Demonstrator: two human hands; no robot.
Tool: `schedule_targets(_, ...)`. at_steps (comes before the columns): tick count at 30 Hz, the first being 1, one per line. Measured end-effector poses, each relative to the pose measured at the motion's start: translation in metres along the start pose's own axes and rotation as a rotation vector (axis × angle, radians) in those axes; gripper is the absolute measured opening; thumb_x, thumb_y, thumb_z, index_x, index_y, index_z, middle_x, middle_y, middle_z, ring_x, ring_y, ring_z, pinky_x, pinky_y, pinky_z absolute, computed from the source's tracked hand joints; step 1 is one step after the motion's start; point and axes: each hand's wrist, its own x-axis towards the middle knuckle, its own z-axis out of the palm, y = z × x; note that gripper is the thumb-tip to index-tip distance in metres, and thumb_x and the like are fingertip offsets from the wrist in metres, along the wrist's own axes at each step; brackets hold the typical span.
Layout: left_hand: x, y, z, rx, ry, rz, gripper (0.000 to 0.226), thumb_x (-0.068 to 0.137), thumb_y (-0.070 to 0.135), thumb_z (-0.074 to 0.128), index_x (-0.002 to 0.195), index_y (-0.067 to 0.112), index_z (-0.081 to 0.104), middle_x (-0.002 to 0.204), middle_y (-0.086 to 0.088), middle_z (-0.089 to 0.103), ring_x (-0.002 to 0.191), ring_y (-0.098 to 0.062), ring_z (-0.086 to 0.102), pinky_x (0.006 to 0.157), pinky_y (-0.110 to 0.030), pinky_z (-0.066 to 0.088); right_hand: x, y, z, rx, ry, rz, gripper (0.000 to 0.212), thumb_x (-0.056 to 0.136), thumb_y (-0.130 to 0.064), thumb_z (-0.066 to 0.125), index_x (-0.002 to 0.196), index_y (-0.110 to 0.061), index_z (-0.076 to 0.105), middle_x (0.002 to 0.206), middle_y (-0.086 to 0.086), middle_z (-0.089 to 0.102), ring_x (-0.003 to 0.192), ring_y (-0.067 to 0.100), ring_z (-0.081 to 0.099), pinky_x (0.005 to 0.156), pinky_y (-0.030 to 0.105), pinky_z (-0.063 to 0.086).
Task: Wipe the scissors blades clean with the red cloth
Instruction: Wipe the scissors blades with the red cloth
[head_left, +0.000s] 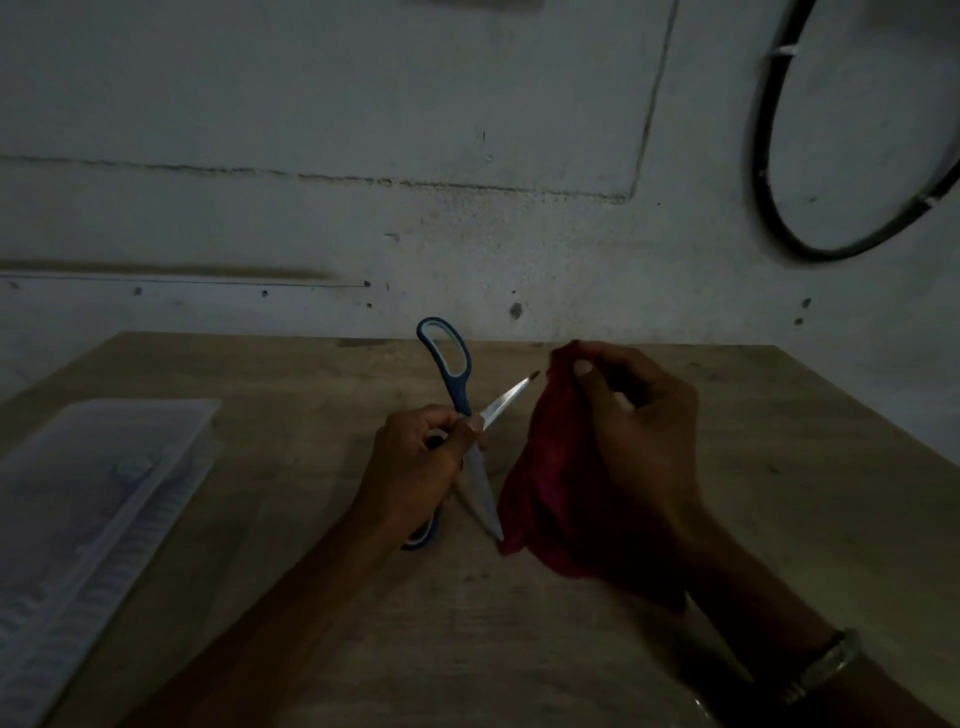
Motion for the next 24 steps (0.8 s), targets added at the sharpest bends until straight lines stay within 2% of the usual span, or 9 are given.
schedule_targets(3,0.000,-0.002,0.002,0.020,0.010,0.033,0.022,0.099,0.024,0.064,0.078,0.023,0.071,0.052,0.022,0.061,0.045,0.004,0.055,0.046,-0.013,0.038,-0.026,0.000,0.021,-0.310,-0.272,-0.236,0.024,0.101,-0.024,0.067,0.121,-0.035,0.076,0.111,-0.017,0.076,0.103,-0.002,0.068,0.089,0.019,0.055)
schedule_targets(5,0.000,-0.004,0.002,0.009,0.013,0.046,0.026,0.099,0.021,0.063,0.075,0.027,0.069,0.053,0.021,0.062,0.047,0.003,0.055,0.047,-0.014,0.038,-0.026,0.003,0.026,-0.483,-0.325,-0.396,0.028,0.098,-0.019,0.070,0.123,-0.030,0.077,0.111,-0.012,0.076,0.100,-0.002,0.063,0.086,0.011,0.049)
schedule_targets(7,-0.001,-0.005,0.000,0.013,0.004,0.082,0.025,0.099,0.021,0.063,0.075,0.025,0.070,0.056,0.020,0.062,0.049,0.003,0.055,0.046,-0.016,0.039,-0.019,0.004,0.025,-0.448,-0.276,-0.431,0.025,0.097,-0.018,0.073,0.120,-0.026,0.079,0.103,-0.010,0.078,0.093,0.003,0.066,0.080,0.022,0.055)
schedule_targets(9,-0.003,-0.002,0.001,0.054,-0.019,0.124,0.023,0.098,0.022,0.064,0.077,0.019,0.072,0.055,0.021,0.059,0.049,0.003,0.054,0.046,-0.017,0.040,-0.013,0.006,0.023,-0.374,-0.177,-0.363,0.022,0.097,-0.020,0.073,0.117,-0.025,0.080,0.100,-0.011,0.079,0.087,0.003,0.070,0.075,0.032,0.060)
schedule_targets(11,-0.003,-0.001,0.001,0.070,-0.020,0.134,0.023,0.098,0.026,0.065,0.081,0.013,0.073,0.055,0.019,0.058,0.049,0.002,0.054,0.046,-0.016,0.039,-0.007,0.010,0.024,-0.340,-0.144,-0.266,0.021,0.098,-0.023,0.072,0.116,-0.028,0.080,0.103,-0.013,0.079,0.087,0.001,0.072,0.076,0.033,0.062)
schedule_targets(14,-0.003,0.000,0.003,0.000,-0.037,0.071,0.019,0.098,0.024,0.065,0.088,0.010,0.074,0.055,0.014,0.057,0.044,0.001,0.053,0.042,-0.013,0.037,0.001,0.014,0.021,-0.280,-0.088,-0.165,0.019,0.098,-0.024,0.071,0.113,-0.031,0.080,0.103,-0.018,0.079,0.093,-0.004,0.073,0.086,0.032,0.063)
schedule_targets(17,-0.004,0.002,-0.001,-0.060,-0.094,0.041,0.024,0.098,0.027,0.064,0.087,0.007,0.073,0.053,0.009,0.058,0.043,-0.006,0.049,0.041,-0.020,0.036,0.009,0.011,0.011,-0.191,0.045,-0.058,0.019,0.096,-0.020,0.072,0.109,-0.031,0.082,0.100,-0.021,0.079,0.097,-0.008,0.071,0.093,0.024,0.058)
schedule_targets(20,-0.005,0.005,-0.004,-0.210,-0.149,-0.028,0.030,0.099,0.024,0.061,0.082,0.003,0.074,0.066,-0.012,0.059,0.047,-0.015,0.050,0.041,-0.023,0.037,0.013,0.018,0.000,-0.048,0.176,0.104,0.019,0.094,-0.016,0.073,0.105,-0.028,0.083,0.095,-0.018,0.080,0.092,-0.006,0.073,0.092,0.023,0.059)
schedule_targets(24,-0.004,0.010,-0.015,-0.626,-0.234,-0.290,0.032,0.089,0.025,0.056,0.061,0.017,0.067,0.070,-0.004,0.059,0.048,-0.013,0.049,0.044,-0.024,0.036,0.002,0.028,0.006,0.112,0.091,0.306,0.017,0.091,-0.011,0.076,0.098,-0.024,0.084,0.090,-0.011,0.081,0.092,0.006,0.077,0.088,0.027,0.061)
